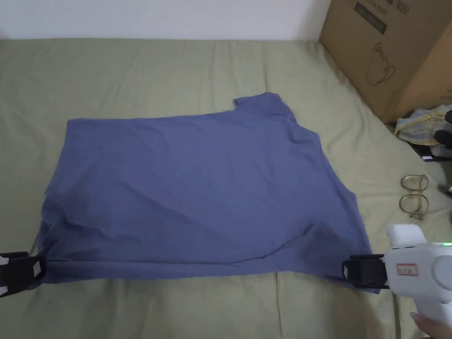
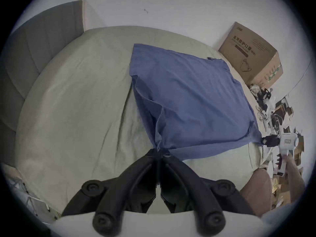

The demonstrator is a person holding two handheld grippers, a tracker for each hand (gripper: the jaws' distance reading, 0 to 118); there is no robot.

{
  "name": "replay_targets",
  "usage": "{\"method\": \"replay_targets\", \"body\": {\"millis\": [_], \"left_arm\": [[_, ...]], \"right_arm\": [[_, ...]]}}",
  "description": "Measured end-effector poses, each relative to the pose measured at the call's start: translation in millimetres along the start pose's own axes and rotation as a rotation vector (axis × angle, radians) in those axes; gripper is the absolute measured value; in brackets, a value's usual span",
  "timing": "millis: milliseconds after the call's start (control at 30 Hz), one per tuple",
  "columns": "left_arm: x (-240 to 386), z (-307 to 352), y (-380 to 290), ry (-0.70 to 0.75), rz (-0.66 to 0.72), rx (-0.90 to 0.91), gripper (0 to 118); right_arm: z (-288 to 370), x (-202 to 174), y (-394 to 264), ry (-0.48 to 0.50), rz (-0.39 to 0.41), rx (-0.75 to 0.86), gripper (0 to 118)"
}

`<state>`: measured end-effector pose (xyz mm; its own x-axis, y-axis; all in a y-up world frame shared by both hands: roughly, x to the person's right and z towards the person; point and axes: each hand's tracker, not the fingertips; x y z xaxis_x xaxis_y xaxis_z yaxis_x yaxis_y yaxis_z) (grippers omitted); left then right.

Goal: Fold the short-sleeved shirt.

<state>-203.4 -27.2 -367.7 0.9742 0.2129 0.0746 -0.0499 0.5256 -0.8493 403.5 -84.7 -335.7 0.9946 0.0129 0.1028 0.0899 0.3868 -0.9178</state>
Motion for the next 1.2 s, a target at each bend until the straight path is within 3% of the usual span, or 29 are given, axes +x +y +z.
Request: {"method": "replay_targets", "body": {"millis": [100,133,200,267,433,700,900,967,1200], "left_arm": [[3,1,-1,0.015,-0.011,-0.011,2],[2,0,-1,0.015,-0.004,-0.021,2],[3,0,-2,0.017,0.005,-0.032,2],[1,-2,-4,0.019,0.008,-0.039,2],[-2,-2,-8,0.015,0.031,-0.056,2],[-9,16,1,-0.045,0.115,-0.044,2],[-18,10,48,-0.117,0.194,0.005,2],[-22,-5,69,-0.112,0.208,0.004,2],[-36,-88,132,-0.085,0.237,-0.057,2]], "right_arm": [[-14,1,-3,-0.004,0.029,-0.039,102],[-15,1,-3,0.004,0.029,-0.047,94],[-9,1,-4,0.06,0.018,-0.026,46],[0,-1,-4,0.084,0.012,-0.001,12],[13,-3,0,0.088,0.015,0.024,10],[55,23,16,0.22,-0.196,0.101,10],[69,20,80,0.28,-0.265,0.134,10],[57,21,110,0.303,-0.319,0.119,10],[-26,11,197,0.268,-0.335,0.042,10]]}}
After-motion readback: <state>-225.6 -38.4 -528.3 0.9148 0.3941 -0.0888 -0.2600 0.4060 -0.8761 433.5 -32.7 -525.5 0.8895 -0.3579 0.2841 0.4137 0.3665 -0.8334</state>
